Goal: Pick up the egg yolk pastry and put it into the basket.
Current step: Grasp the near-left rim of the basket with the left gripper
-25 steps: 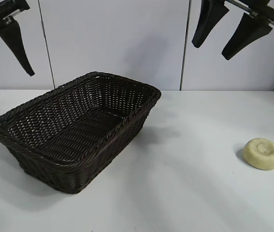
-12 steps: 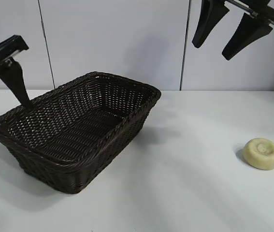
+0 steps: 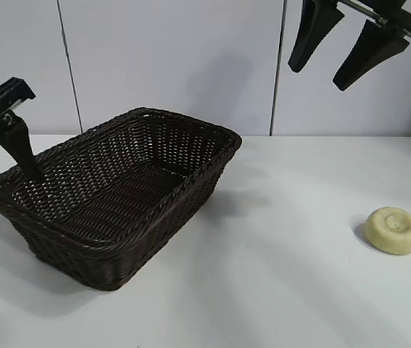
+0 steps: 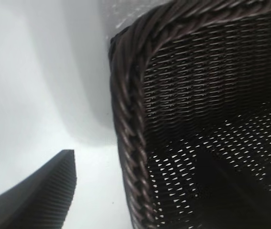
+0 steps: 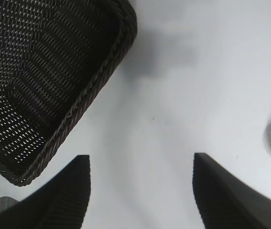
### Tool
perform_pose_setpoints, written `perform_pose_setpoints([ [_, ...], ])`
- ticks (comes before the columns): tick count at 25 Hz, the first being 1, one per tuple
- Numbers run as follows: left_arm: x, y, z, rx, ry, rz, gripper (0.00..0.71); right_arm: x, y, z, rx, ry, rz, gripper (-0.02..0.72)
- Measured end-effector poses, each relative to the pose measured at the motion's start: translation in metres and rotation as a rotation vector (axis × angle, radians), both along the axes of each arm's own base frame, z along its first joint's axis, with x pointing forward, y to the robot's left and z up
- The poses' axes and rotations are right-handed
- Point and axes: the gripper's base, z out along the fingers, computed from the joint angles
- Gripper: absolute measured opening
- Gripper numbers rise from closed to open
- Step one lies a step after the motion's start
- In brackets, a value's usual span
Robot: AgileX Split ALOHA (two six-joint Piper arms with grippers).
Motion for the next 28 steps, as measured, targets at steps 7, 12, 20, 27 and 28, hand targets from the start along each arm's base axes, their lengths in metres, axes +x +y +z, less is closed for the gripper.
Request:
perform_pose_setpoints([
  [7, 0.003, -0.001, -0.004, -0.001, -0.001, 0.009, 0.507, 0.000, 0.000, 0.000, 0.000, 0.000, 0.000, 0.454],
  [12, 0.008, -0.002, -0.020, 0.016, 0.043, 0.010, 0.507, 0.000, 0.000, 0.000, 0.000, 0.000, 0.000, 0.454],
  [20, 0.015, -0.006, -0.039, 0.028, 0.055, 0.017, 0.507, 0.000, 0.000, 0.000, 0.000, 0.000, 0.000, 0.454],
  [27, 0.019, -0.016, -0.055, 0.034, 0.052, 0.017, 0.507, 0.000, 0.000, 0.000, 0.000, 0.001, 0.000, 0.454],
  [28, 0.019, -0.017, -0.058, 0.037, 0.061, 0.015, 0.507, 0.000, 0.000, 0.000, -0.001, 0.001, 0.000, 0.454],
])
